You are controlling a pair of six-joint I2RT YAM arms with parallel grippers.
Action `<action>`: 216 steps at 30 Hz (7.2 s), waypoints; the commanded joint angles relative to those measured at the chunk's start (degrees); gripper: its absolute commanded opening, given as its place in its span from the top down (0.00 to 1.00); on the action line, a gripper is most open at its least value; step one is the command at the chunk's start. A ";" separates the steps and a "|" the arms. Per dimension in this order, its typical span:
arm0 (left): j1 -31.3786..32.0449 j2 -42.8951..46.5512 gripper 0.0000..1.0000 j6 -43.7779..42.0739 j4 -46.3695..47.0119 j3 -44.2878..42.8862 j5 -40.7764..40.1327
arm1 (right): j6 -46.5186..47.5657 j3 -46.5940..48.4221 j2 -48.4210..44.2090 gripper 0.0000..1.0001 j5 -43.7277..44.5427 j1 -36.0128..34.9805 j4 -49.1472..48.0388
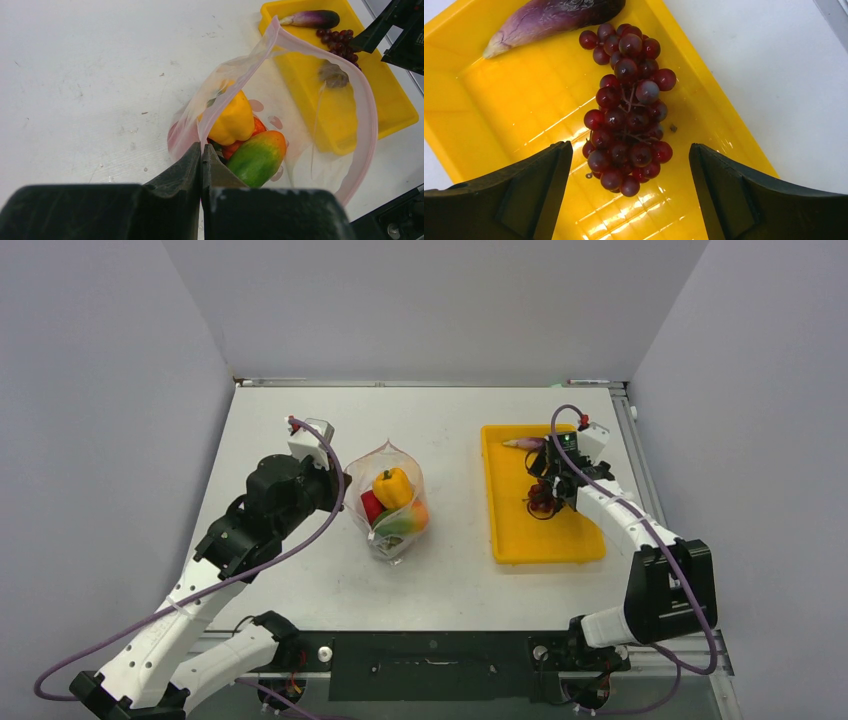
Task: Place the food in the zip-top bag and seal the zipper
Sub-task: Pick up the fake fruit from the bin, then place the fake fruit in the zipper food storage bag, then adjust the zipper food storage bag at the center of the board.
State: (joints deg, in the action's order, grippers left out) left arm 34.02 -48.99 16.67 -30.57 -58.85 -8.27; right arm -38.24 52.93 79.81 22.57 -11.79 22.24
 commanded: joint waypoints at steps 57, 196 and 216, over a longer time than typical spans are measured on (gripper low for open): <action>-1.32 -0.93 1.00 -1.02 2.32 -0.51 0.57 | -1.99 -2.54 -3.52 0.95 -8.09 4.30 -12.31; -2.47 -1.72 1.00 -0.41 2.56 -0.13 0.71 | 23.73 15.19 -8.94 0.53 2.36 -54.04 -14.24; -2.47 -1.81 1.00 -0.41 2.54 -0.15 0.71 | 14.53 13.90 -4.12 0.57 0.86 -51.23 -8.84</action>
State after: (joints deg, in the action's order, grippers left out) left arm 32.08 -50.81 16.08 -30.61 -58.43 -8.05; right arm -21.76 66.17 73.71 24.80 -63.88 13.43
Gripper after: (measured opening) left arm 0.003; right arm 0.432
